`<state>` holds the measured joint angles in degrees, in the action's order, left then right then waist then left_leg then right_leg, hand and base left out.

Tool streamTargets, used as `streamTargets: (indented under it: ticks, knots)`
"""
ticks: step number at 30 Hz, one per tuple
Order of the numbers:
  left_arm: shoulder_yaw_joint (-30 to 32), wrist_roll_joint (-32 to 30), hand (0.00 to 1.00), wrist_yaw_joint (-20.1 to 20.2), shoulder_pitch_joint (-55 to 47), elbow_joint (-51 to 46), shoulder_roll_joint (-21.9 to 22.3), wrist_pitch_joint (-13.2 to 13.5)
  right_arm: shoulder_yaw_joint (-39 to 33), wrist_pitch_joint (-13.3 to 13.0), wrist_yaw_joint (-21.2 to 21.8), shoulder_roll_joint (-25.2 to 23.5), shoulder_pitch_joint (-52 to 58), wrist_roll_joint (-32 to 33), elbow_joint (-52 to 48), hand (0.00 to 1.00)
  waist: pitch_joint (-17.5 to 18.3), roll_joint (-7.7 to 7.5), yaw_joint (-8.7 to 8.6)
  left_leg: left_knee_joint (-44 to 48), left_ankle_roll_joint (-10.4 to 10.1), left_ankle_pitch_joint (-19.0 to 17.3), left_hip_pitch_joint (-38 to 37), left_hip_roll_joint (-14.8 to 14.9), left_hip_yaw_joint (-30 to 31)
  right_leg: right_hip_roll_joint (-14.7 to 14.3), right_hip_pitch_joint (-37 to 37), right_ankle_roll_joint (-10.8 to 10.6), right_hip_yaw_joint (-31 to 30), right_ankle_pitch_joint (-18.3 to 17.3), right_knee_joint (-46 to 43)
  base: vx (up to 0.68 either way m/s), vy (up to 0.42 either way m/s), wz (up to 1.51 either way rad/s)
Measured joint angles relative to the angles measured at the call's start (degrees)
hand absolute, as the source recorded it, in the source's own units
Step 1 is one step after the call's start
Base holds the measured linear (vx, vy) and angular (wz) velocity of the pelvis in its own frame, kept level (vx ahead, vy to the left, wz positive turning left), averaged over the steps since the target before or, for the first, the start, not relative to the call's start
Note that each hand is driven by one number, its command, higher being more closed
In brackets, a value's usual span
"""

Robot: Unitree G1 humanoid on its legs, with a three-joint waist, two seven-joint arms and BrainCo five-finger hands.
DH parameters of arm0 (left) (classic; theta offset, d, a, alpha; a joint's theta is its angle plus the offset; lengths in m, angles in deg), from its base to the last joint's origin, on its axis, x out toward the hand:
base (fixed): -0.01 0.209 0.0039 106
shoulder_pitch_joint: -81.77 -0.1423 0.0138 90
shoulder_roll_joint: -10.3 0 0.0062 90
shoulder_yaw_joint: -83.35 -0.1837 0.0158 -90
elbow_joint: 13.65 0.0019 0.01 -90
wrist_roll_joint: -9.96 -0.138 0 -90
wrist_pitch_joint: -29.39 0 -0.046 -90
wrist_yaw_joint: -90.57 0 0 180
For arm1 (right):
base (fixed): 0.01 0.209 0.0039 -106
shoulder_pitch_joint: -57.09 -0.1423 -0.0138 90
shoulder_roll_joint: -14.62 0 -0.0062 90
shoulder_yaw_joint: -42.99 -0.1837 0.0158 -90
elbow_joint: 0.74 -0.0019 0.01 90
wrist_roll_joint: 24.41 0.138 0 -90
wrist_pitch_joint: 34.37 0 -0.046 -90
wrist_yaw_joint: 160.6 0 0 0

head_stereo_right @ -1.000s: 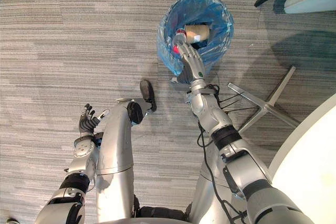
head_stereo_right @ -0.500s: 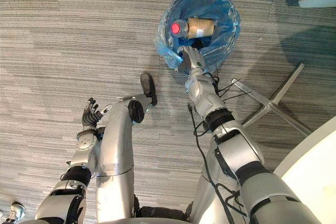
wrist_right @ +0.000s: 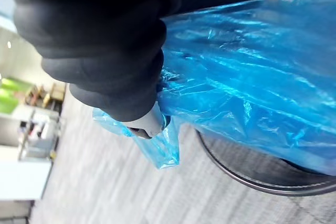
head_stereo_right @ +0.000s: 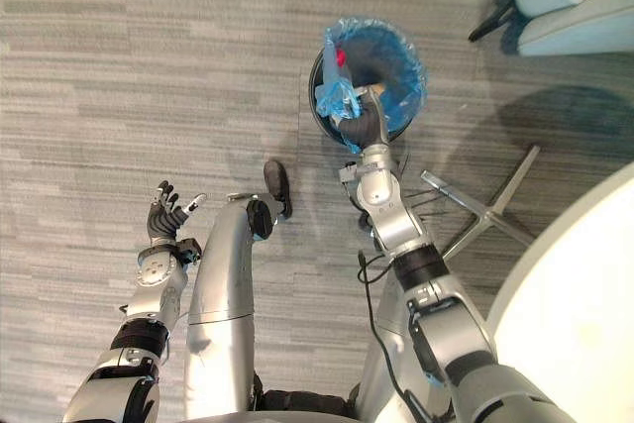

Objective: Gather rubbish on tea table into small bin, then transfer packed bag to large trash can.

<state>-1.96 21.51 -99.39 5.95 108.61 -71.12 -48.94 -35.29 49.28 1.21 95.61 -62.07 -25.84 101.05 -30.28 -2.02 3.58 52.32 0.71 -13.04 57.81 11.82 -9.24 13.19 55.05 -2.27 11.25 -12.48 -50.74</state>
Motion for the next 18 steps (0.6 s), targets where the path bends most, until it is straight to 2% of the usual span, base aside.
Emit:
streamTargets:
  ticks: [1, 3, 6, 9, 12, 13, 15, 16, 17, 18]
  knots:
    - [-0.99, -0.14, 0.00, 0.26, -1.85, -0.68, 1.56, -0.07, 0.07, -0.11, 0.96, -1.08, 3.23, 1.38, -3.22, 1.00, 0.64, -1.04, -0.19, -2.67, -0.22, 0.16, -5.24, 0.00, -0.68, -0.33, -5.10, 0.12, 0.36, 0.82, 3.10, 0.03, -0.020, -0.13]
    - [-1.76, -0.27, 0.00, 1.23, -4.56, -1.30, 2.36, -0.04, 0.43, -1.46, 2.26, -2.24, 6.55, 2.07, -6.03, 1.00, 1.69, -1.96, -0.63, -5.65, -0.16, 0.52, -10.88, -0.02, -1.11, -0.86, -10.97, -0.10, 0.97, 1.82, 6.75, 0.07, -0.037, -0.08]
    - [-3.97, -0.48, 0.00, 1.87, -8.55, -1.07, 1.04, -0.05, 2.41, -3.34, 3.95, -2.42, 9.56, 3.08, -8.64, 1.00, 3.09, -3.10, -1.11, -11.83, -1.48, 1.51, -20.01, -0.90, -1.63, -1.73, -20.22, -0.66, 1.39, 3.80, 13.94, 0.09, -0.033, -0.04]
    - [-5.88, -1.06, 0.00, 3.57, -11.94, -1.08, -1.32, -0.02, 3.99, -4.12, 6.76, -1.24, 10.77, 2.93, -8.65, 1.00, 3.53, -2.82, -1.18, -18.13, -1.62, 3.31, -28.18, -0.96, -2.63, -4.05, -29.57, -1.13, 1.25, 8.13, 24.27, 0.10, 0.014, -0.18]
    - [-6.42, -1.14, 0.00, 4.26, -14.92, -1.23, -2.91, 0.01, 4.81, -4.17, 8.86, 0.77, 11.78, 1.04, -8.51, 1.00, 6.98, -2.71, -0.72, -23.04, -1.28, 5.25, -31.99, -1.99, -5.29, -5.31, -33.48, -1.95, -0.89, 13.36, 33.38, 0.10, 0.066, -0.35]
    - [-6.39, -1.14, 0.00, 4.48, -15.34, -1.31, -3.12, 0.02, 4.86, -4.17, 9.41, 1.15, 11.60, 0.64, -8.51, 1.00, 7.35, -2.52, -0.77, -23.53, -1.08, 5.40, -32.61, -2.10, -5.65, -5.32, -33.81, -2.03, -1.41, 13.92, 34.11, 0.06, 0.099, -0.49]
    - [-5.95, -1.21, 0.00, 4.81, -15.70, -2.32, -3.35, 0.03, 4.80, -4.22, 9.90, 2.74, 11.12, -1.16, -8.25, 1.00, 8.36, -1.38, -0.25, -26.12, 1.32, 6.82, -34.76, -2.56, -6.37, -5.16, -33.37, -2.06, -3.07, 16.75, 33.00, -0.03, 0.077, -0.51]
    - [-5.30, -1.34, 0.00, 4.96, -15.69, -3.05, -3.31, 0.11, 4.67, -4.22, 9.94, 3.01, 11.06, -1.48, -8.23, 1.00, 8.30, -1.08, -0.25, -27.34, 1.68, 6.98, -35.95, -2.55, -7.19, -4.80, -32.78, -0.70, -3.16, 13.37, 27.50, -0.11, 0.033, -0.17]
    - [-4.53, -1.63, 0.00, 4.95, -15.85, -4.64, -3.48, 0.17, 4.52, -4.22, 10.09, 3.34, 11.42, -1.56, -8.09, 1.00, 8.33, -1.08, -0.29, -28.24, 2.30, 7.46, -38.01, -3.02, -7.03, -4.14, -33.35, 1.07, -3.21, 6.55, 14.49, -0.12, -0.053, 0.18]
    - [-3.69, -2.34, 0.00, 4.94, -16.51, -6.31, -3.76, 0.18, 4.52, -4.24, 10.78, 3.73, 11.61, -1.92, -8.10, 1.00, 9.05, -1.06, 0.10, -28.41, 2.25, 7.72, -39.34, -3.21, -6.29, -4.79, -36.22, -0.80, -3.38, 2.30, 6.39, -0.15, -0.084, 0.41]
